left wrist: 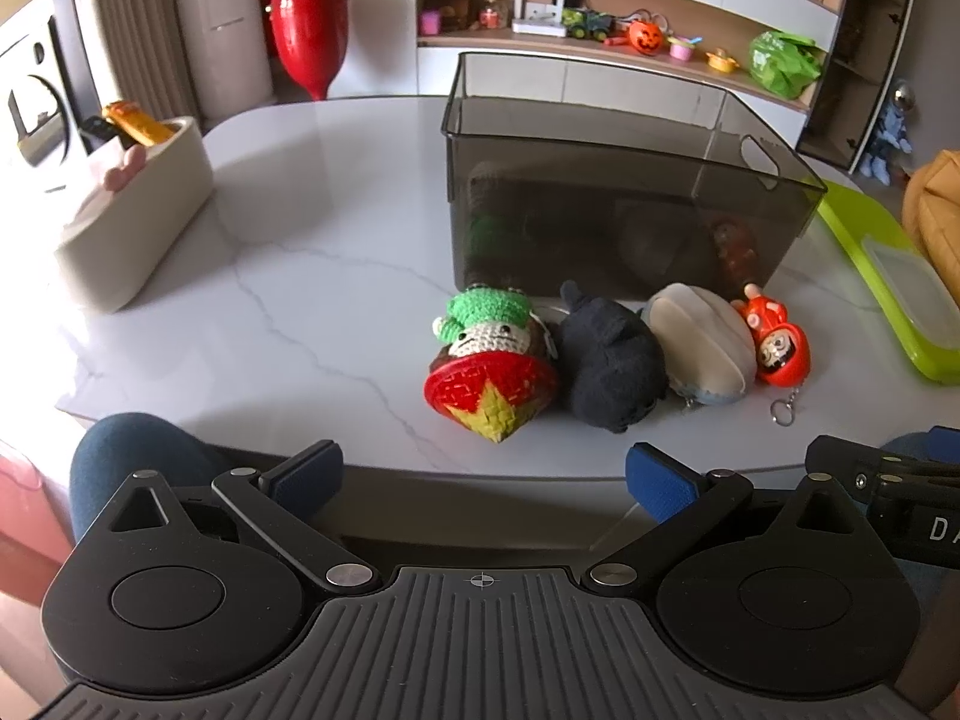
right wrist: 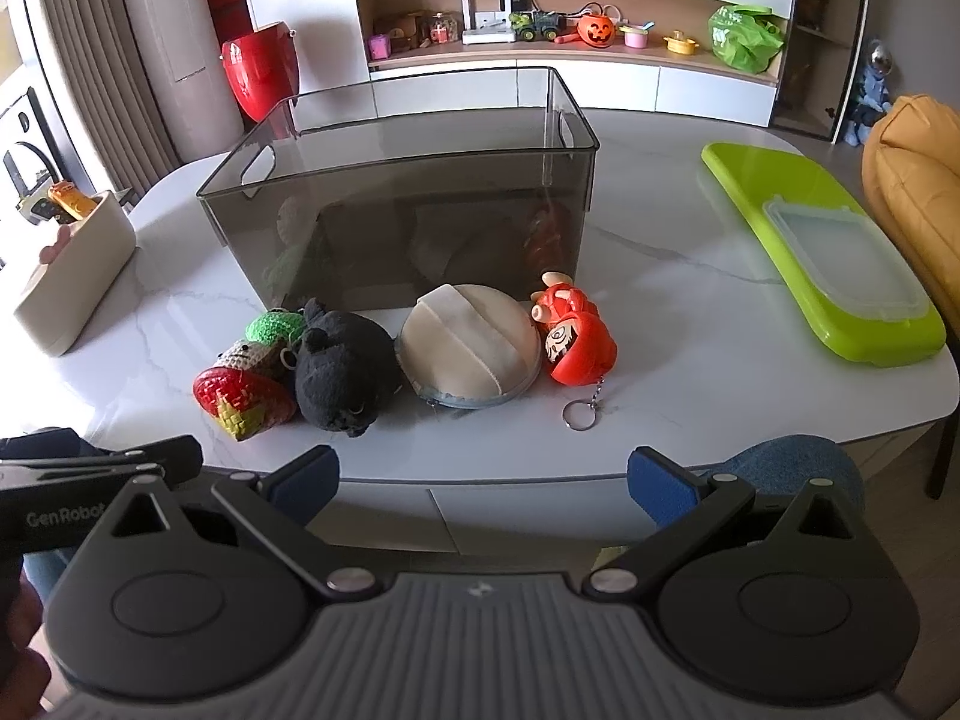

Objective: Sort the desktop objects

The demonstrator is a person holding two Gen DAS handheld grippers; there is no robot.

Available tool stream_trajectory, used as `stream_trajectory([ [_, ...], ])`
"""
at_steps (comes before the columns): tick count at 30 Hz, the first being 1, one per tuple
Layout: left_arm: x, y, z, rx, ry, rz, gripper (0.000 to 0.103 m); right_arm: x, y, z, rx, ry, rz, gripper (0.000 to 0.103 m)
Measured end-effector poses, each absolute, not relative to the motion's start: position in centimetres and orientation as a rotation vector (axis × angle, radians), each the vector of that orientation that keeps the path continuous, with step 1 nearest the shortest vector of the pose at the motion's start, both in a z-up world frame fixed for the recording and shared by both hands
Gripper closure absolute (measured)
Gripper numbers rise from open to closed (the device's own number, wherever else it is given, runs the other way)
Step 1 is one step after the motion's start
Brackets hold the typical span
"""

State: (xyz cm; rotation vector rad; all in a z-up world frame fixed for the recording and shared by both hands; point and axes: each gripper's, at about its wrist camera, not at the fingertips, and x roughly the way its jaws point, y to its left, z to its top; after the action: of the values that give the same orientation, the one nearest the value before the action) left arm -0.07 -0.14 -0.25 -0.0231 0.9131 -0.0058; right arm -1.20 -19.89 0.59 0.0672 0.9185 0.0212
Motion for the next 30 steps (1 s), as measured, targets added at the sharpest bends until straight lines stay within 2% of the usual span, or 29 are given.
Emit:
stream_trajectory([
  [30, -0.21, -0.12, -0.27, -0.024, 0.909, -0.007, 0.000, -1.42, -19.71, 0.58, 0.056, 0.910, 0.030, 0.000],
])
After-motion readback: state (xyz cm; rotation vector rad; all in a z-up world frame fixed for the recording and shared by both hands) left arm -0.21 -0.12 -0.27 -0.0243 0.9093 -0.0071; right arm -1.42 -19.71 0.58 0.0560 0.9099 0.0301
